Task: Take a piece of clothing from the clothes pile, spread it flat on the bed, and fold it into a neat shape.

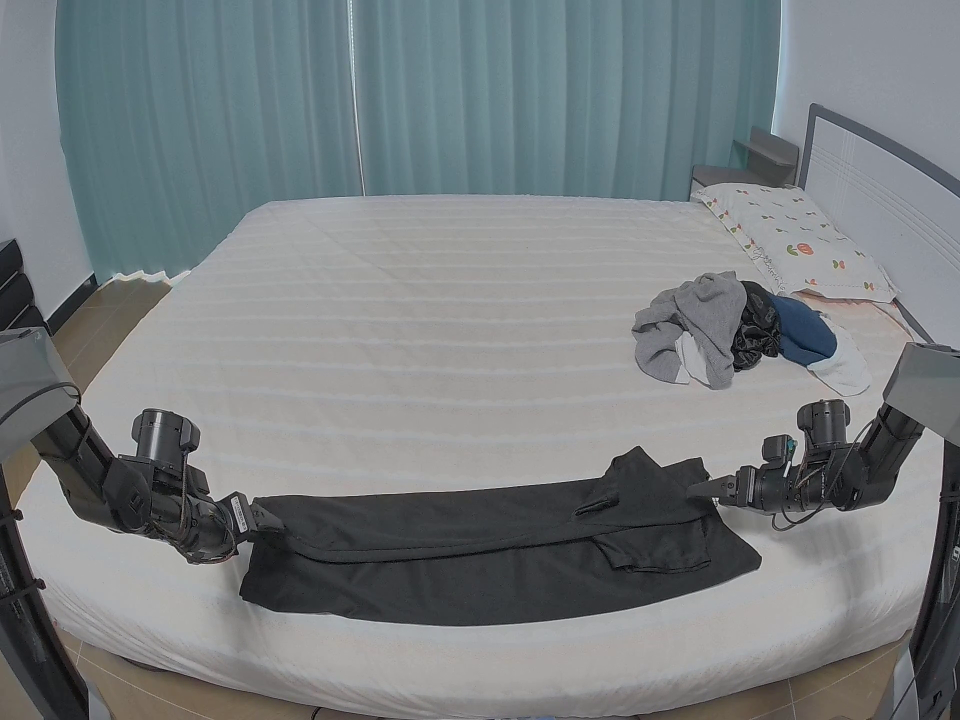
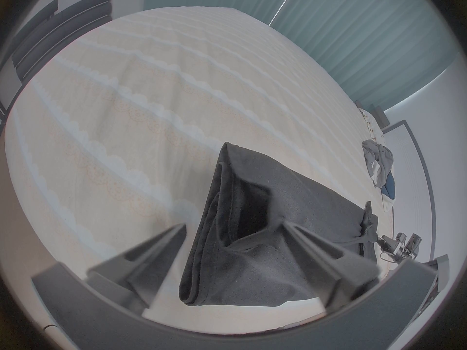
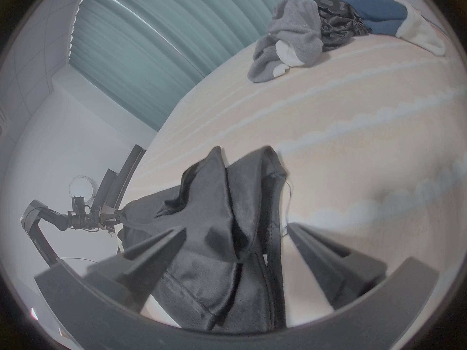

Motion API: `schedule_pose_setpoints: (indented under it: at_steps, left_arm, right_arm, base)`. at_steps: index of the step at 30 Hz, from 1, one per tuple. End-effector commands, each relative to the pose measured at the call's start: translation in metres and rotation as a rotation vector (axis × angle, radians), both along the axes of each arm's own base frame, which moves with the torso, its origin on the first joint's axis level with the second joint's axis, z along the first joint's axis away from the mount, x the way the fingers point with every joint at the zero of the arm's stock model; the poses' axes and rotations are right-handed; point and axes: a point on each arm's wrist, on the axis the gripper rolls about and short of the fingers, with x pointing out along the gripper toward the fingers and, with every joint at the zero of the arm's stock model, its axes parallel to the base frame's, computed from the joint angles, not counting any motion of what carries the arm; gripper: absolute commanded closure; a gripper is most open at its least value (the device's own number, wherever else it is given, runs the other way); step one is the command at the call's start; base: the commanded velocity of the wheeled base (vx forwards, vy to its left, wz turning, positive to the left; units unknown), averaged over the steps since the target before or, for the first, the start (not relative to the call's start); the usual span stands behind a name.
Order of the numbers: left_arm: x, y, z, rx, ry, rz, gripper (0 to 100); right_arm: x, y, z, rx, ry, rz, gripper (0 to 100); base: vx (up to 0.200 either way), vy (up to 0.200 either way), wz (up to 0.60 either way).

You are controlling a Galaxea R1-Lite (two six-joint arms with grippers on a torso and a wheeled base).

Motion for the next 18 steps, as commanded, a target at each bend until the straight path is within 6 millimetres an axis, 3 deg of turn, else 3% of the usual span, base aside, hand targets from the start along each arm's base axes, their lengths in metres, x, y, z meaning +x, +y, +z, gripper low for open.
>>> schedule_pose_setpoints:
  at_steps: [1,3,8,9,10,18]
  left_arm:
    - [0.000,0.001,0.002,-0.005,-0.005,0.006,0]
    - [-0.001,0.002,0.003,-0.007,-0.008,0.009,0]
    - [-0.001,0.004,0.010,-0.055,-0.017,0.083,0]
    - [-0.001,0.004,0.010,-0.055,-0.017,0.083,0]
    - [-0.002,0.005,0.013,-0.115,-0.011,0.115,0]
    - [-0.004,0.013,0.017,-0.199,-0.001,0.210,0]
  right_arm:
    - [0.005,0.002,0.022,0.024,-0.047,-0.016,0]
    - [0.006,0.005,0.027,0.039,-0.048,-0.020,0]
    - [0.004,0.048,0.046,0.100,-0.017,-0.011,0]
    - [0.004,0.048,0.046,0.100,-0.017,-0.011,0]
    - [0.003,0.068,0.046,0.106,0.012,-0.028,0]
    - [0.003,0.118,0.036,0.110,0.090,-0.057,0]
  base:
    - [0.000,0.000,0.00]
    - [0.000,0.000,0.00]
    - [0.000,0.000,0.00]
    - [0.000,0.000,0.00]
    - [0.000,0.000,0.00]
    - [0.000,0.000,0.00]
